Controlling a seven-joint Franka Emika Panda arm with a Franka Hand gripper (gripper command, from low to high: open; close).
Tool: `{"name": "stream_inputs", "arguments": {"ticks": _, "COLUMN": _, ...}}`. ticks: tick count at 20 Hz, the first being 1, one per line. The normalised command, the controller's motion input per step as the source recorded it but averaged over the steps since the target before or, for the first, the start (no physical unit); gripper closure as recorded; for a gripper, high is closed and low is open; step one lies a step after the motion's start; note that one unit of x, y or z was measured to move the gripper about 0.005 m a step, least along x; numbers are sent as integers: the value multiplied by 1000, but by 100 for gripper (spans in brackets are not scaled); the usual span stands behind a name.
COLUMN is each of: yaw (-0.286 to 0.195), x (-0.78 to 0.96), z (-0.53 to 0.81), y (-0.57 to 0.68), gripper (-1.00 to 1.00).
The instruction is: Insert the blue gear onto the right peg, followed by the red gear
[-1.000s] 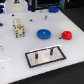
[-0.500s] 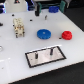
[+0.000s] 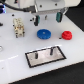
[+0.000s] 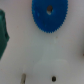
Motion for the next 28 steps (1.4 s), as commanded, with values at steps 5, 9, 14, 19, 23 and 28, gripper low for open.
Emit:
{"name": "stream_inputs", "arguments": {"ticks": 5, "yaw": 0, "x": -188, "z": -521, "y": 8, "gripper": -100}}
{"name": "stream_inputs", "arguments": {"ticks": 9, "yaw": 0, "x": -150, "z": -426, "y": 5, "gripper": -100}}
{"name": "stream_inputs", "arguments": {"ticks": 14, "yaw": 0, "x": -268, "z": -301, "y": -2, "gripper": -100}}
{"name": "stream_inputs", "arguments": {"ticks": 19, "yaw": 0, "x": -147, "z": -2, "y": 0, "gripper": 100}}
{"name": "stream_inputs", "arguments": {"ticks": 23, "yaw": 0, "x": -255, "z": -128, "y": -7, "gripper": 100}}
{"name": "stream_inputs", "arguments": {"ticks": 28, "yaw": 0, "x": -274, "z": -77, "y": -3, "gripper": 100}}
